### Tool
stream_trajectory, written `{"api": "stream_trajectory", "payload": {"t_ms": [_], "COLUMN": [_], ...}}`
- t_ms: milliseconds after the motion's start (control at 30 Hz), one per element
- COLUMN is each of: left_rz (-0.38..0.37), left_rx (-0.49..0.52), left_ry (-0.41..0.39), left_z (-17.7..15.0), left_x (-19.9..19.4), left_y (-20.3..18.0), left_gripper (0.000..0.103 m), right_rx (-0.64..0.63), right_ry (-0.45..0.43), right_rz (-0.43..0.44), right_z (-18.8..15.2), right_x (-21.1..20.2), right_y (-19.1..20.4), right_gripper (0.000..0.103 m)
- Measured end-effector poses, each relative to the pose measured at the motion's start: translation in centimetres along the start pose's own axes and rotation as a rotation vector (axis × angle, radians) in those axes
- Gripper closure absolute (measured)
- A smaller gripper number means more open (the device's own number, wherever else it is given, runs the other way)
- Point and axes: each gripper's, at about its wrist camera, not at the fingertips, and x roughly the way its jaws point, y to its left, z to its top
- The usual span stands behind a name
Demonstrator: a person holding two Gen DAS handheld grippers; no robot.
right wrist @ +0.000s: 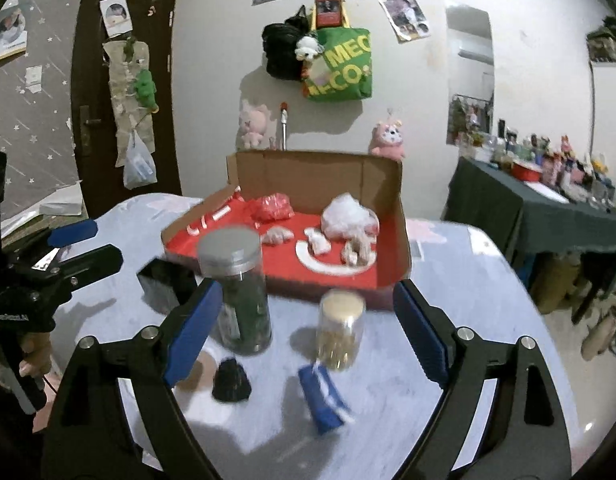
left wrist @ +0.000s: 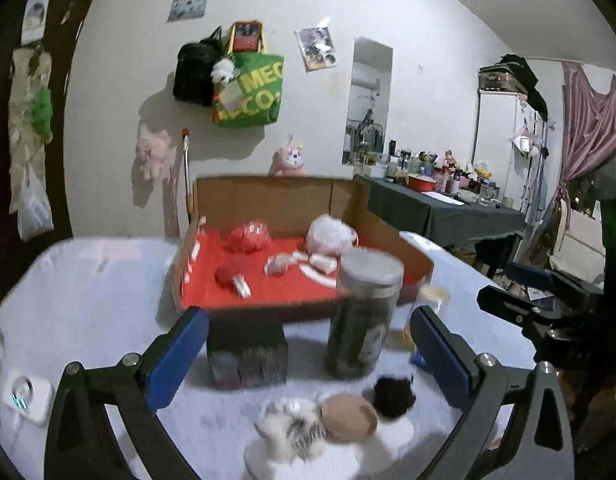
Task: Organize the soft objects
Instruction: 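Withdraw both tools from the box back toward the table items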
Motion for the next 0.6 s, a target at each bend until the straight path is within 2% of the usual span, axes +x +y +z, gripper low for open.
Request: {"api": "stream_trajectory", "payload": {"t_ms": [233,600], "left_rz": [0.023,0.035], "left_rx": [-0.027,-0.005], "left_ry": [0.094,0.223], "left_z": [-4.1,-7.2], "left_x": [1.9,3.7], "left_y": [0.8,2.1], "left_gripper": [0.000,0.000], "right_rx": [0.030,0.048], "right_ry": [0.033,0.134], "right_rz": [-0.058,-0.063], "right_z": [-4.8,-7.7], "right_x": [1.5,4.0], "right_y": [-0.5,-2.0], "right_gripper": [0.015,0.016]}}
